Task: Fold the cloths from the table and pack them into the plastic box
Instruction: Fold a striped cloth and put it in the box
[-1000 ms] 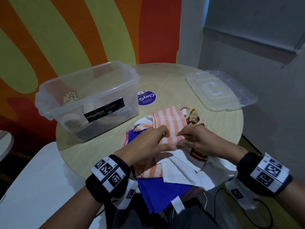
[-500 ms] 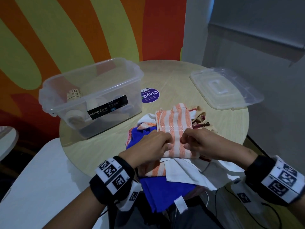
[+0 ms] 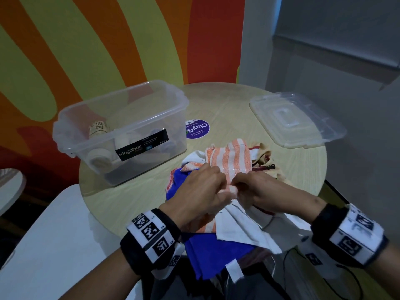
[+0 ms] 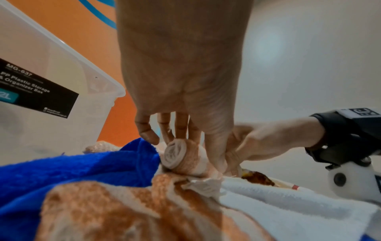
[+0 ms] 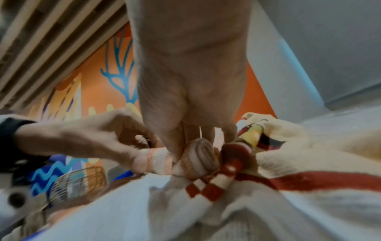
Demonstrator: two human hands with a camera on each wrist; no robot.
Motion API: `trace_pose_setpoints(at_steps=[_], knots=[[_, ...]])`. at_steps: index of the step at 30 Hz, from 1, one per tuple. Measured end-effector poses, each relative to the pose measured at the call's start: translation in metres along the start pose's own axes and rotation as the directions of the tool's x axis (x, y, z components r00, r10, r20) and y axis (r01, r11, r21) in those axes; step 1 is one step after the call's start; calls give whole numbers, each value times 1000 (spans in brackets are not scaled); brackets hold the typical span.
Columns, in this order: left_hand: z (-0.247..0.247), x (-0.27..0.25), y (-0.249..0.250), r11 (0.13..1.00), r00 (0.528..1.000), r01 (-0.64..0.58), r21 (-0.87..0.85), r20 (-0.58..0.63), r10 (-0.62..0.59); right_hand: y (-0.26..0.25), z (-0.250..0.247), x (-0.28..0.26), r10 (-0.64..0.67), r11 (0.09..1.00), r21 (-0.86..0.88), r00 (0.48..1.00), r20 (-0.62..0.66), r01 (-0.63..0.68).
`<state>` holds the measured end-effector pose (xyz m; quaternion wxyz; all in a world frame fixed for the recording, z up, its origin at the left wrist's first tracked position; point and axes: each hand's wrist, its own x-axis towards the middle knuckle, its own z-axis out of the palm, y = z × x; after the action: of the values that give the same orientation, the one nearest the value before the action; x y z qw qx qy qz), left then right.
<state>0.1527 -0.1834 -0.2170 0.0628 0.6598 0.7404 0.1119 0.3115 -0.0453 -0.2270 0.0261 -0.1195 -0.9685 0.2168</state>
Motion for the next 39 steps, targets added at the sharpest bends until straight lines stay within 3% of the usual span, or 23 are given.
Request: trace_pose_setpoints(at_steps=[3, 5, 9, 12, 15, 17, 21, 25, 27, 30, 35, 37, 39], knots=[[1, 5, -5, 998, 999, -14, 68, 30, 12, 8, -5, 13, 104, 987, 121, 994, 45, -108], [1, 10, -8, 1000, 1000, 10, 15, 27, -10, 11, -11, 16, 157, 969, 180, 985, 74, -168], [-14, 12, -17, 982, 998, 28, -187, -41, -36, 12, -31, 9, 149, 925, 335, 983, 111, -178], [-17, 11, -23, 965, 997, 54, -255, 72, -37, 12, -34, 4, 110, 891, 420, 979, 170, -173], [-4, 15, -20, 964, 973, 100, -248, 225, -43, 10, -21, 4, 116, 971, 183, 971, 207, -155], [3, 19, -17, 963, 970, 124, -240, 233, -66, 7, -17, 3, 130, 989, 55, 981, 141, -139], [7, 21, -14, 969, 988, 106, -223, 134, -77, -5, -13, -7, 45, 999, -20, 999, -6, -45], [8, 22, -9, 998, 999, 27, -60, -34, -29, -9, 8, -13, 24, 965, -261, 1000, 14, -19], [7, 21, -8, 998, 997, -53, -43, -57, 51, -4, 10, -11, -1, 977, -214, 1000, 0, 2], [5, 17, -12, 993, 995, -82, -87, 44, 86, 12, 6, -3, -18, 1000, 25, 1000, 15, 17], [6, 27, -23, 994, 991, -102, -48, 85, 106, 21, -12, 9, 176, 981, 44, 960, 217, -190], [4, 36, -25, 992, 992, -57, -110, 104, 69, 17, -16, 11, 200, 972, 85, 964, 177, -217], [4, 44, -24, 989, 992, -9, -148, 120, 27, 16, -16, 11, 189, 980, 48, 980, 58, -191]])
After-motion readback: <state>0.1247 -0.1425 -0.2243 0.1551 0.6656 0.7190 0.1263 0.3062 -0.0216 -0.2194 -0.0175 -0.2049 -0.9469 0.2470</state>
